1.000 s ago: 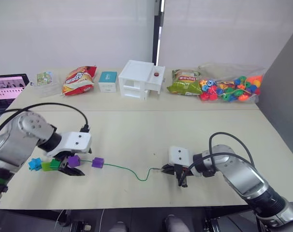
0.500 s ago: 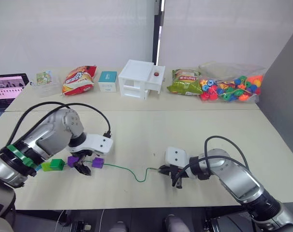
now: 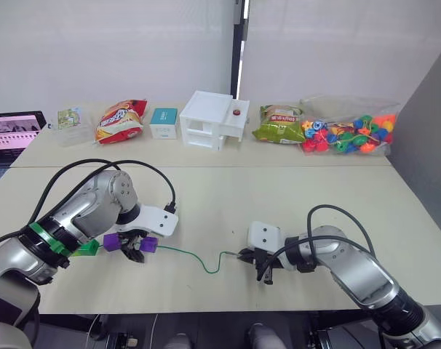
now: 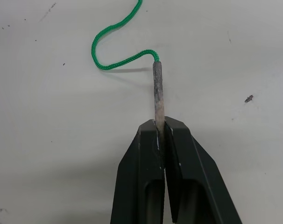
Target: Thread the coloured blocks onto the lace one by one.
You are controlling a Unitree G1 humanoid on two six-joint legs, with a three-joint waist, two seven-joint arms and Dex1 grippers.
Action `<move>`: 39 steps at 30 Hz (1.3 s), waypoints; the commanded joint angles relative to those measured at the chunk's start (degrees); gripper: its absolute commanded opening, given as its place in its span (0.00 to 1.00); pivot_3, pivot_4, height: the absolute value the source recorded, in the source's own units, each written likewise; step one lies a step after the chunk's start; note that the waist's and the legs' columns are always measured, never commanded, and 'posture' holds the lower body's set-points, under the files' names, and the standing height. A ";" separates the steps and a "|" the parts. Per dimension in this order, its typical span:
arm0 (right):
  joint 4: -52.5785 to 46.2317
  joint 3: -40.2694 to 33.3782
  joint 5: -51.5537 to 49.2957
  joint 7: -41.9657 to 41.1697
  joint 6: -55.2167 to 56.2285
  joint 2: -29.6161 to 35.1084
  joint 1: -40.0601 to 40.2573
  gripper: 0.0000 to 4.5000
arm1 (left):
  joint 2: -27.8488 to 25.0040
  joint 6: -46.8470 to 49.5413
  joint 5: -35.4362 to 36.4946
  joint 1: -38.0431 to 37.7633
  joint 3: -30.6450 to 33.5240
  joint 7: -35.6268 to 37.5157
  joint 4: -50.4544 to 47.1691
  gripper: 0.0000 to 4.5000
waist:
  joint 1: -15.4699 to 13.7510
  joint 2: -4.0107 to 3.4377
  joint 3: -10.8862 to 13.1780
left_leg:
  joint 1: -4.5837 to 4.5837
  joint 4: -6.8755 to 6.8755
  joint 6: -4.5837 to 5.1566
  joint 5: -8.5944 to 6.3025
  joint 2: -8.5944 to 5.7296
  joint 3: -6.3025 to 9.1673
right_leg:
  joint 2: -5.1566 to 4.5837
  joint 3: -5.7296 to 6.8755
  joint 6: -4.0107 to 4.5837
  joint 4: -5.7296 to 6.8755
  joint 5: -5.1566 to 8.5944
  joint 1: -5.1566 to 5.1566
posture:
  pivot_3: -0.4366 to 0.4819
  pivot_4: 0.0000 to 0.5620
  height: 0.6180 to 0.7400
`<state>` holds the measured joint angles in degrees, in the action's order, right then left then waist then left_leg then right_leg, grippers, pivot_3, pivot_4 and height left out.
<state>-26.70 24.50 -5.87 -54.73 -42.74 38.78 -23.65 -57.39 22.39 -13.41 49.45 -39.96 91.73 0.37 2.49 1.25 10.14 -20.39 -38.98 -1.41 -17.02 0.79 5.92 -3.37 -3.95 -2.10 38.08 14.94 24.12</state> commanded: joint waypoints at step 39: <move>8.60 -8.49 2.38 0.44 8.18 10.55 9.92 0.00 | -9.67 -5.54 -5.26 -21.31 15.44 -2.03 1.50 0.31 | 1.96 -0.32 -0.39 | 0.36 0.10 0.17 -0.02 0.13 -0.19 | 0.12 -0.13 0.01 0.02 0.02 -0.21 | 0.48 0.27 1.00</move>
<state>-19.98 12.83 -5.01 -54.63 -34.33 50.20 -14.62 -67.61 16.46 -17.90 30.28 -22.63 89.43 1.74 4.44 0.93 9.76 -19.96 -38.87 -1.23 -17.04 0.92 5.73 -3.24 -4.07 -2.09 38.09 14.96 23.84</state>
